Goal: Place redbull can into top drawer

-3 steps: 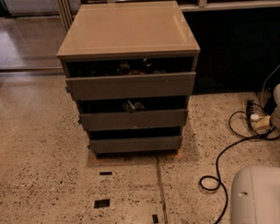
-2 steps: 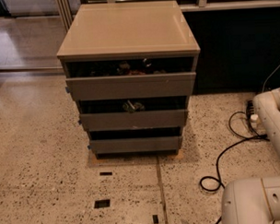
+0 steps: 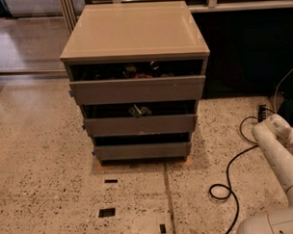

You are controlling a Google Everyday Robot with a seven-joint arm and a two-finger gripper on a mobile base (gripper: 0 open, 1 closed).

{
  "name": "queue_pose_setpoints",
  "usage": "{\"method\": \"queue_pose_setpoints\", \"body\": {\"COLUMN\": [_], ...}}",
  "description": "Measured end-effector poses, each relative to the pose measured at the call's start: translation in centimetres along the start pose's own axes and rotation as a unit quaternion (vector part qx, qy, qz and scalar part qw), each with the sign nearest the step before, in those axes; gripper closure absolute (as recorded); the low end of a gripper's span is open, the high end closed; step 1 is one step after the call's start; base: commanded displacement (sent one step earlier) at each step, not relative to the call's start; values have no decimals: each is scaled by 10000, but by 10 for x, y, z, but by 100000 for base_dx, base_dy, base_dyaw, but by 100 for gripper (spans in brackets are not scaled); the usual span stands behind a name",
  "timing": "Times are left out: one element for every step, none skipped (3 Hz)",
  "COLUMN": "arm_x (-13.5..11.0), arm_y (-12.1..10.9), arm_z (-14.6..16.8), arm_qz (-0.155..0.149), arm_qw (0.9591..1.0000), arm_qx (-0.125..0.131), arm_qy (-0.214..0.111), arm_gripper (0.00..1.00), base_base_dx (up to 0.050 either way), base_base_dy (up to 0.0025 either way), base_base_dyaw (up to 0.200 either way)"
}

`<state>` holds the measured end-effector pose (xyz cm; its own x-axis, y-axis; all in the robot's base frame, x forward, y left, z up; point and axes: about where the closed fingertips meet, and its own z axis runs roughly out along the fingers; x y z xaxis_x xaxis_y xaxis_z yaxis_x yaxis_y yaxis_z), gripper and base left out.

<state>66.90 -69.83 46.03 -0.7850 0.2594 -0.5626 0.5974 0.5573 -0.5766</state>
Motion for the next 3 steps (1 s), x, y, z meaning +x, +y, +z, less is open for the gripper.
{"method": "queue_pose_setpoints", "body": {"arm_x": [-14, -39, -38], "arm_y": [1, 2, 1], "arm_z": [-6, -28, -27], "arm_qz": [21, 130, 121], "arm_qw": [9999, 9988, 9988], "arm_qx": [-99, -176, -168], "arm_qy": [139, 438, 442], "arm_gripper": [0, 0, 0], "base_base_dx": [0, 0, 0], "base_base_dy": [0, 0, 0], "base_base_dyaw": [0, 0, 0]}}
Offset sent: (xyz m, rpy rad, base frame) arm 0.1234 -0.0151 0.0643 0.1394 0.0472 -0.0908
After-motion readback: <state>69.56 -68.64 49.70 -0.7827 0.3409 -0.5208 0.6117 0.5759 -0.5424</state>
